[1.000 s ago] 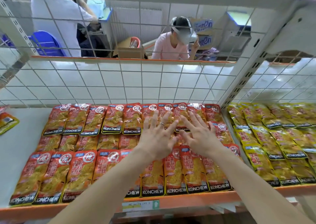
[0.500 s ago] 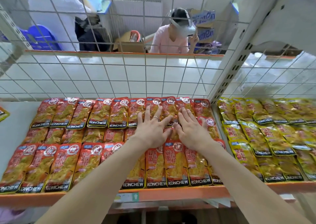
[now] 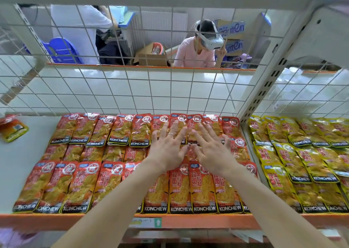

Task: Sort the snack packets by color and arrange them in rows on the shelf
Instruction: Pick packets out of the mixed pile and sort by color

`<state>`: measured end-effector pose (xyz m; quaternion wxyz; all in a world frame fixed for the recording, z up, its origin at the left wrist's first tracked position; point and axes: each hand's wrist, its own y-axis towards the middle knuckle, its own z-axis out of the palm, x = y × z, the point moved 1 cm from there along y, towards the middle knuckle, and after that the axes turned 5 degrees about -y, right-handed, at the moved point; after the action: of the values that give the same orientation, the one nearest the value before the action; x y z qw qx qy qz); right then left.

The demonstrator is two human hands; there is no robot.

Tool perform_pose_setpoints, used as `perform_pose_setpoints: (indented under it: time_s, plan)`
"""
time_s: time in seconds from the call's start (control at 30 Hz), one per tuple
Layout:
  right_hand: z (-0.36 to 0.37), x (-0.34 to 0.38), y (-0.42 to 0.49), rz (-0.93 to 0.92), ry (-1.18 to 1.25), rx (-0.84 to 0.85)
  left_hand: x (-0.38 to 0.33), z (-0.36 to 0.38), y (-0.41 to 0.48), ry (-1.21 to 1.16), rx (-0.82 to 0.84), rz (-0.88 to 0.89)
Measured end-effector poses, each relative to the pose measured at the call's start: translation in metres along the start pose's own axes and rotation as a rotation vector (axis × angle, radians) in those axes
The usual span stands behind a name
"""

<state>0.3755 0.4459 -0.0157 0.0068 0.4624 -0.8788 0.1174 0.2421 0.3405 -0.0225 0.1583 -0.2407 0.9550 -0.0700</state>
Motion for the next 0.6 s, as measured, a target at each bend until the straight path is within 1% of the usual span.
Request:
perform_pose_setpoints:
  time_s: [0.07,0.13,0.27,0.5,0.6]
  plan:
    - [0.001,0.009,0.004,-0.041,-0.051,0.042,0.01,0.0,-0.006,0.045,0.004,-0.009]
    - [0.004,0.016,0.005,-0.026,-0.073,0.079,0.016,0.002,-0.011,0.053,0.018,-0.001]
    - [0.007,0.024,0.002,0.022,-0.058,0.099,0.02,0.003,-0.014,0.036,0.009,0.021]
    - [0.011,0.033,0.001,0.106,-0.033,0.045,0.021,0.002,-0.013,0.088,0.033,0.026]
    - [0.011,0.037,-0.006,0.14,0.0,-0.04,0.024,-0.003,-0.021,0.062,0.001,0.04]
